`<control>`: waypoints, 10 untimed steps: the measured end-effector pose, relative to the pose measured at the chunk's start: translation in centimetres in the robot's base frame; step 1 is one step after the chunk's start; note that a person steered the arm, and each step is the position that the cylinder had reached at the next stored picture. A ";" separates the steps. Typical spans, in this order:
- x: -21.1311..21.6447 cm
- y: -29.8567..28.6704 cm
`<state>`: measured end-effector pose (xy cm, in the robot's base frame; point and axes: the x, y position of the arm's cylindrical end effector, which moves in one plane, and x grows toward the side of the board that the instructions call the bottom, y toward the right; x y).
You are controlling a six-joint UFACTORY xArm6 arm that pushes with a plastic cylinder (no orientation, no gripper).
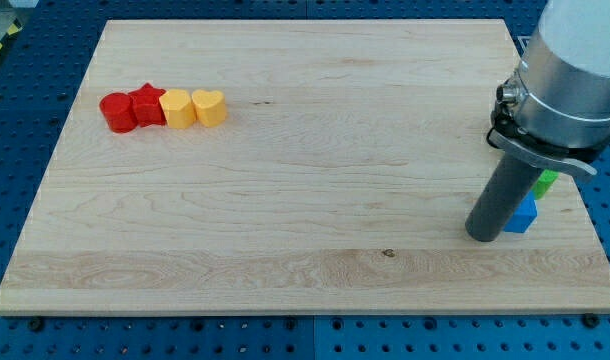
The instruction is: Move the blue cube slightly right
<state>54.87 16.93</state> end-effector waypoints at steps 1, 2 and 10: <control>0.0 -1.9; 0.0 -1.8; -2.9 3.3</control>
<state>52.02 20.28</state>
